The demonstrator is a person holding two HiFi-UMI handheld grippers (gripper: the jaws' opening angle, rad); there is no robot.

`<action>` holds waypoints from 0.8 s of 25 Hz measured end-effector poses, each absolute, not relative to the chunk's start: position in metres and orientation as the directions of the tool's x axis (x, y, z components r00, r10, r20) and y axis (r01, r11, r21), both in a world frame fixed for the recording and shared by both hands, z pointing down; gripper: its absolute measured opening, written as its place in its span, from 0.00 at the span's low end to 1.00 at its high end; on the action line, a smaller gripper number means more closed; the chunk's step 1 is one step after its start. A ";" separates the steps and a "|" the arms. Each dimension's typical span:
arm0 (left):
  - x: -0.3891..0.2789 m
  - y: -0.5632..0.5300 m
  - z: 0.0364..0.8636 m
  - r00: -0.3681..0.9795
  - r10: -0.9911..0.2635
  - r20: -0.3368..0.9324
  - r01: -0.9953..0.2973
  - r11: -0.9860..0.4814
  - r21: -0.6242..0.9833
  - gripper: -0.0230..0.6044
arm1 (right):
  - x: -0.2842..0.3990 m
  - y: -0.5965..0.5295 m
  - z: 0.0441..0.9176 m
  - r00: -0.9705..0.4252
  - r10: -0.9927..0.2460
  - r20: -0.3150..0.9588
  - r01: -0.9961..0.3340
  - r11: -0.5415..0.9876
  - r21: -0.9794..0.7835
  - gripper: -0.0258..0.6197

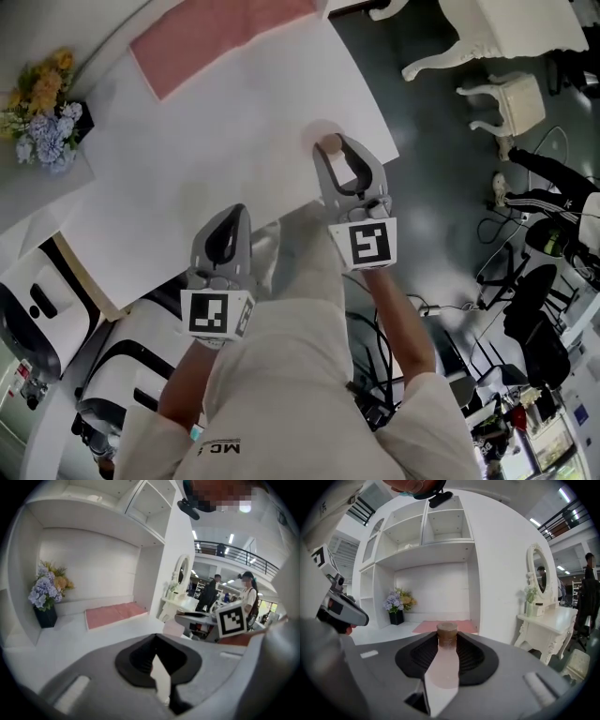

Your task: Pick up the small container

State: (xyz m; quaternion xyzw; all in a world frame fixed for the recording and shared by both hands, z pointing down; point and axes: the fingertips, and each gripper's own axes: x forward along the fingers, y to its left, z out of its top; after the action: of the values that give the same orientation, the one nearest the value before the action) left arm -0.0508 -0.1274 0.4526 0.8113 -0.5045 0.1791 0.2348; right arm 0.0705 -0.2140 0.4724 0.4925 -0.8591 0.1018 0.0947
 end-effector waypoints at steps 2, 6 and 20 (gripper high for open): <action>-0.046 -0.132 0.444 0.426 -0.740 0.521 -0.903 -0.379 0.201 0.04 | 0.076 -0.215 0.461 -0.503 -0.823 0.264 -0.863 0.498 -0.089 0.23; -0.036 -0.135 0.418 0.428 -0.752 0.502 -0.903 -0.384 0.195 0.04 | 0.083 -0.211 0.427 -0.517 -0.819 0.249 -0.855 0.508 -0.106 0.23; -0.059 -0.118 0.330 0.395 -0.831 0.391 -0.918 -0.340 0.204 0.04 | 0.073 -0.166 0.323 -0.587 -0.767 0.258 -0.804 0.590 -0.075 0.23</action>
State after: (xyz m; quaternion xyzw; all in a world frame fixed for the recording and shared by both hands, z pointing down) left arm -0.0594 -0.1184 0.3302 0.8113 -0.5390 0.1090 0.1984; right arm 0.0733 -0.1658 0.3234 0.4432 -0.8861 0.0919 0.0995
